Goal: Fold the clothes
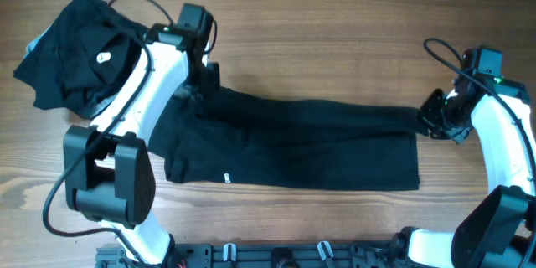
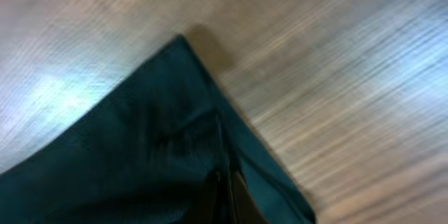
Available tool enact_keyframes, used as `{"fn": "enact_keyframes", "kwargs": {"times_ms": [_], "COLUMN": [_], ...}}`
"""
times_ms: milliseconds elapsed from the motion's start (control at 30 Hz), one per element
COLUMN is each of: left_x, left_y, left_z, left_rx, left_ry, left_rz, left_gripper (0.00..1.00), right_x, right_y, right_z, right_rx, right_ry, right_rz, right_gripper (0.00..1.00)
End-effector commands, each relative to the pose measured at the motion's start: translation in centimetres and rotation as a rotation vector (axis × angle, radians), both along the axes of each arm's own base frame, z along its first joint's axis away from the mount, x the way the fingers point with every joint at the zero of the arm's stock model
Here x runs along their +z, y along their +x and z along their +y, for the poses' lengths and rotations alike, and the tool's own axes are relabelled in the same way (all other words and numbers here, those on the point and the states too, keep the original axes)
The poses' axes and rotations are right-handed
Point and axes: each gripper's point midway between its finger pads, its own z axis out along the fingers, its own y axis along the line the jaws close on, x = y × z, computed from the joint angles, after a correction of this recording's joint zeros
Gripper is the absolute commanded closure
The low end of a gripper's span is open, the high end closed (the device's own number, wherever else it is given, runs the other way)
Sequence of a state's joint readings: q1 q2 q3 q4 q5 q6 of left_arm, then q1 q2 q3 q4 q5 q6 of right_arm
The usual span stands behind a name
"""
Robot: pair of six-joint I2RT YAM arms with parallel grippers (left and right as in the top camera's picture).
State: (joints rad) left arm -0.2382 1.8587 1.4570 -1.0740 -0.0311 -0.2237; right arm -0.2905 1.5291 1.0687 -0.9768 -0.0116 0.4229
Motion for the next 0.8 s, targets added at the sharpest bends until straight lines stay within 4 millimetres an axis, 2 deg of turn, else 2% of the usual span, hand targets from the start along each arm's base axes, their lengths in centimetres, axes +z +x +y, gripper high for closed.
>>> {"fn": "enact_keyframes", "kwargs": {"times_ms": [0,133,300,333,367,433,533,633,667,700,767], "left_x": [-1.3,-1.2,-1.8,-2.2,-2.7,-3.3,-3.4,-2.9,-1.9,-0.3,1.5], "left_y": [-2.8,-4.3,-6.0,-6.6,-7.2,-7.7,-7.2,-6.7,-6.3,-5.6,-5.0], "left_z": [0.0,1.2,1.8,1.9,2.1,2.2,2.1,2.0,1.9,1.7,1.6], "left_rx": [0.034,0.037,0.051,0.051,0.051,0.051,0.051,0.051,0.051,0.052,0.053], "left_ry": [-0.025,0.035,0.064,0.069,0.074,0.078,0.072,0.066,0.057,0.04,0.02], "left_rz": [0.096,0.153,0.216,0.237,0.256,0.266,0.245,0.22,0.188,0.124,0.05], "left_gripper": [0.96,0.96,0.96,0.96,0.96,0.9,0.74,0.7,0.69,0.67,0.62], "right_x": [-0.1,-1.8,-2.5,-2.5,-2.5,-2.5,-2.5,-2.9,-3.6,-4.8,-6.2], "right_y": [-0.8,-2.8,-3.5,-3.6,-3.6,-3.4,-3.3,-2.0,-2.1,-2.6,-3.0], "right_z": [-1.0,-0.4,-0.2,-0.2,-0.2,0.0,-0.3,1.0,1.3,2.7,4.0], "right_rx": [-0.033,-0.027,-0.027,-0.027,-0.027,-0.028,-0.061,-0.002,0.025,0.048,0.066], "right_ry": [-0.062,-0.044,-0.039,-0.039,-0.039,-0.023,0.041,0.227,0.263,0.334,0.392], "right_rz": [0.03,0.095,0.114,0.118,0.118,0.109,0.081,-0.038,-0.053,-0.051,-0.059], "right_gripper": [0.95,0.96,0.94,0.87,0.66,0.48,0.37,0.35,0.33,0.32,0.3]}}
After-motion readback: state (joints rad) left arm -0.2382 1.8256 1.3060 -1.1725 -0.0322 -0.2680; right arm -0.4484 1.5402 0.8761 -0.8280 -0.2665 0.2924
